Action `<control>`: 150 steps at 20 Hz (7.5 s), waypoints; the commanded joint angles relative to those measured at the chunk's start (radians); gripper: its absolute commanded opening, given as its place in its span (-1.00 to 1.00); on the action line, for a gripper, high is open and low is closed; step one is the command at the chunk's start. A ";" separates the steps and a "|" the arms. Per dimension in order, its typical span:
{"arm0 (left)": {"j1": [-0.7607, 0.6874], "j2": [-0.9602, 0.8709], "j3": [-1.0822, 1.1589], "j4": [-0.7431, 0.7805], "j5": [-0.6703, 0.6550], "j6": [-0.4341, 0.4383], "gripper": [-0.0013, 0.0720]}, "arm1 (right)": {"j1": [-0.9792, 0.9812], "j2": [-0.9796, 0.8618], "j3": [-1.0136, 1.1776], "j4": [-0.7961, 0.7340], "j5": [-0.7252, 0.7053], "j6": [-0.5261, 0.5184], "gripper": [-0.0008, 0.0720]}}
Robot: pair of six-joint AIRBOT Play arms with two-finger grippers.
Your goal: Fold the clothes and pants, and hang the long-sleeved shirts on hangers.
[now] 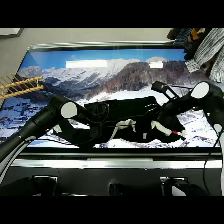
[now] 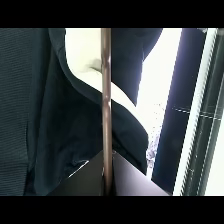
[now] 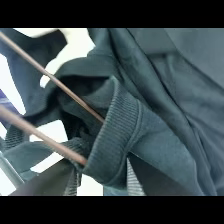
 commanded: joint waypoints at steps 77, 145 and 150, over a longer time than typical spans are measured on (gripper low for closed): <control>-0.135 -0.418 0.071 -0.572 0.560 -1.008 -0.01 | 0.000 0.304 -0.002 -0.057 0.076 0.283 -0.87; 0.206 -0.010 0.256 -0.216 -0.079 -0.726 0.39 | 0.488 0.018 0.161 -0.096 -0.034 0.450 -0.88; 0.387 0.114 0.248 -0.133 -0.170 -0.660 0.76 | 0.486 0.018 0.161 -0.072 -0.077 0.371 -0.87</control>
